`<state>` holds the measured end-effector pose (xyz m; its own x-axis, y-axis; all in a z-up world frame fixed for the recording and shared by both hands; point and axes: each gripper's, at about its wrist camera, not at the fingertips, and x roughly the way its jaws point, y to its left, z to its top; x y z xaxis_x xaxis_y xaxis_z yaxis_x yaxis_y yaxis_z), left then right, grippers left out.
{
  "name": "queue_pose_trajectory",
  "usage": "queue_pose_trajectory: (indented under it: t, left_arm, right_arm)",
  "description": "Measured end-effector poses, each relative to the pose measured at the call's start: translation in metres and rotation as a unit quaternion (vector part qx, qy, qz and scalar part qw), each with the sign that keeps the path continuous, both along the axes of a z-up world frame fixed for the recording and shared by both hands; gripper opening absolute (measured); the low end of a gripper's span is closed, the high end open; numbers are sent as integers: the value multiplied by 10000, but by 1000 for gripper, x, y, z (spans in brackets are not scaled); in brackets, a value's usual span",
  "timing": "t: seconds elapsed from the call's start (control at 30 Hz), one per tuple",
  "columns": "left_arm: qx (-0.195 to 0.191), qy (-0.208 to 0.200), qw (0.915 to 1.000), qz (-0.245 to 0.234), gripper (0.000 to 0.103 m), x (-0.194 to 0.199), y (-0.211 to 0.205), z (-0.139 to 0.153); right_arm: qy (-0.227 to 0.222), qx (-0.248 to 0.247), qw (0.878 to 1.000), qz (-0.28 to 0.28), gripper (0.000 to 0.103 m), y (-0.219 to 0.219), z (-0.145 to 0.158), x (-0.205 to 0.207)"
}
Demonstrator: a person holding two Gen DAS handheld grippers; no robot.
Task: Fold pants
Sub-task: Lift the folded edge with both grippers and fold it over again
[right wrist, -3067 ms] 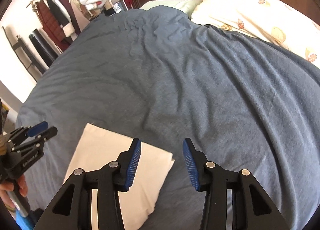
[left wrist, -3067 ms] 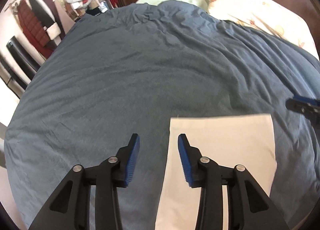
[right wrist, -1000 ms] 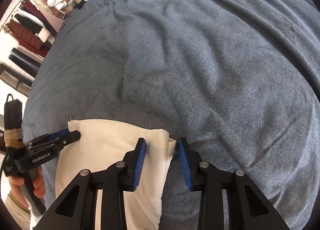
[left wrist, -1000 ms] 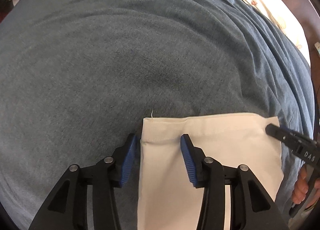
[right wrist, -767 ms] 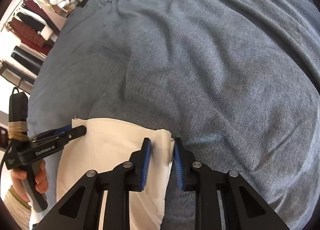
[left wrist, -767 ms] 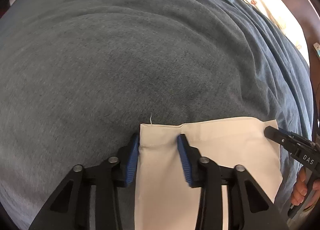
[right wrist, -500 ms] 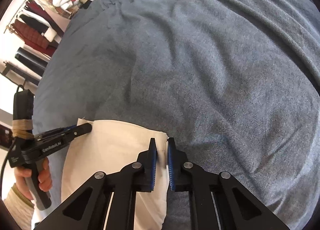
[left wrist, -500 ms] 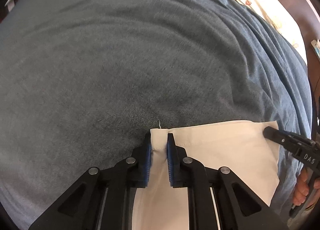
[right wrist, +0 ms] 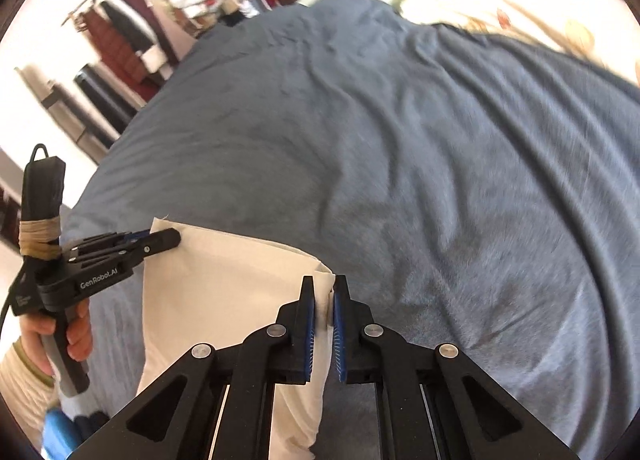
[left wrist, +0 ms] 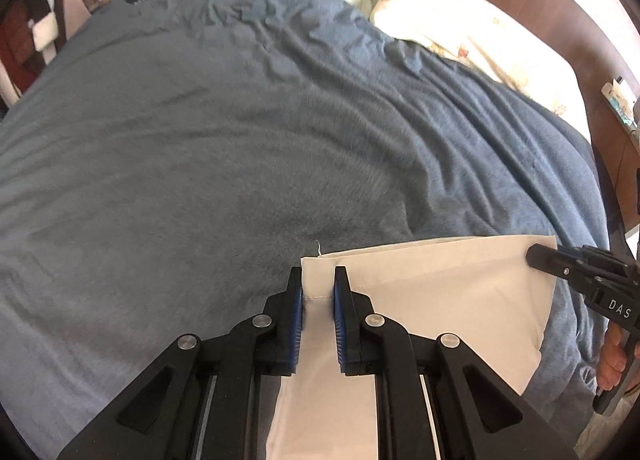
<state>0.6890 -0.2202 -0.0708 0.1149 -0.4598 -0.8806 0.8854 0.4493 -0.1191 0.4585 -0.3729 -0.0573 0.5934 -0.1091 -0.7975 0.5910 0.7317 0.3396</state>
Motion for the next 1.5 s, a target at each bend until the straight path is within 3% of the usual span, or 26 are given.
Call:
queue_pose_trajectory:
  t: [0.43,0.77,1.1,1.5]
  left_arm:
    - [-232,-508,9981,272,14,-50,83,64]
    - [-106,-762,9968,231,14,-90,160,81]
    - [334,-837,9959,-87,14,-120,219,57]
    - [910,-988,9872,-865,14,-147,249,28]
  right_arm:
    - [-321,-832,9933,736,9,70,81,-22]
    - [-332,-1443,9773,1516,9,154,116,-50]
    - [-67,-1792,9569,2285,9,238,107,-70]
    - [558,-1606,9407,2936,9,300,63,-91]
